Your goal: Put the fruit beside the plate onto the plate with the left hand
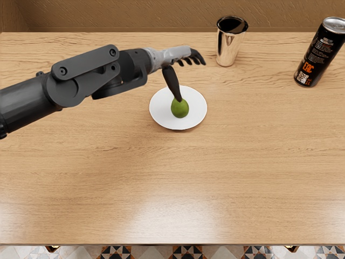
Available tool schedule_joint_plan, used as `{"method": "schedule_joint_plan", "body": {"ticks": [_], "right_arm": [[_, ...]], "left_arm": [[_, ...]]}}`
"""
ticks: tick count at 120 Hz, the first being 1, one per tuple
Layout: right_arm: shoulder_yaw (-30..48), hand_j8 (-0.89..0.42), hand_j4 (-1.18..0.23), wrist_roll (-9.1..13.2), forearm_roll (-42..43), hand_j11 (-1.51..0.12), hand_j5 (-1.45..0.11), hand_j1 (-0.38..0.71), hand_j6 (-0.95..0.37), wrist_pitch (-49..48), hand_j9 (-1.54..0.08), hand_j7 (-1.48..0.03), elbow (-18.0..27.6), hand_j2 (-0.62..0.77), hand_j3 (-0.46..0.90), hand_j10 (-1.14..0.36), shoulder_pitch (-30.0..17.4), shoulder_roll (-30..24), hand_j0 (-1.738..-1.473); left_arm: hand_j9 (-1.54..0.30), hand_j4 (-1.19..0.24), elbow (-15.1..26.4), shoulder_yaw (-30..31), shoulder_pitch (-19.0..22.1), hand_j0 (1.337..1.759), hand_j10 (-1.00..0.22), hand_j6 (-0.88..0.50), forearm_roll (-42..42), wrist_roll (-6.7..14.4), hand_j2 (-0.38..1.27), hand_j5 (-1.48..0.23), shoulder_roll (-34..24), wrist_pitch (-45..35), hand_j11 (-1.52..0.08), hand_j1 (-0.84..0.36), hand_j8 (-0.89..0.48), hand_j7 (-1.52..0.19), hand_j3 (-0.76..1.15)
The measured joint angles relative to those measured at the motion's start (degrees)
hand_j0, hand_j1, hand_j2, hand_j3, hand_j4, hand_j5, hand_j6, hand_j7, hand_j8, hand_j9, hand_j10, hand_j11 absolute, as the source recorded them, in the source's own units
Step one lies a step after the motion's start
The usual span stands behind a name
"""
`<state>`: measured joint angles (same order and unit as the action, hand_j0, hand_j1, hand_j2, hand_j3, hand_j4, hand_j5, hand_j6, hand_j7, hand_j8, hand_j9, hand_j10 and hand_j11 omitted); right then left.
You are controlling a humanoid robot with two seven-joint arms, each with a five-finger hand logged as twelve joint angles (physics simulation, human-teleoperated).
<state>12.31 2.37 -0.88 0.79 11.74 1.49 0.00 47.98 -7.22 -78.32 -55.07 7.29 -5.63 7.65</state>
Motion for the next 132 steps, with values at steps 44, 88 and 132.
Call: {"method": "schedule_joint_plan", "body": {"ticks": [44, 88, 132], "right_arm": [[0.00, -0.03, -0.03, 0.00, 0.06, -0.04, -0.04, -0.31, -0.03, 0.00, -0.04, -0.04, 0.20, -0.01, 0.00, -0.03, 0.00, 0.00, -1.658], [-0.08, -0.03, -0.03, -0.07, 0.20, -0.04, -0.04, -0.31, -0.03, 0.01, -0.04, -0.04, 0.20, -0.01, 0.00, -0.03, -0.13, 0.00, -1.658], [-0.09, -0.03, -0.03, -0.09, 0.47, -0.04, -0.04, -0.31, -0.03, 0.00, -0.04, -0.04, 0.26, -0.01, 0.00, -0.03, -0.16, 0.00, -1.658]], "left_arm": [[-0.06, -0.04, 10.24, -0.43, 5.68, 1.658, -0.04, -0.03, 42.74, 7.00, 0.02, -0.06, -17.61, 16.62, -0.06, 0.30, -0.03, -0.06, 0.00], [-0.01, -0.01, 27.65, -1.78, 13.54, 1.658, -0.01, 0.00, 65.10, 16.09, 0.00, -0.01, -40.01, 27.05, -0.01, 0.34, 0.00, -0.01, 0.00], [0.00, 0.00, 28.21, -3.05, 16.02, 1.658, 0.00, 0.00, 75.43, 20.97, 0.00, 0.00, -55.36, 27.38, 0.00, 0.35, 0.00, 0.00, 0.00]]}}
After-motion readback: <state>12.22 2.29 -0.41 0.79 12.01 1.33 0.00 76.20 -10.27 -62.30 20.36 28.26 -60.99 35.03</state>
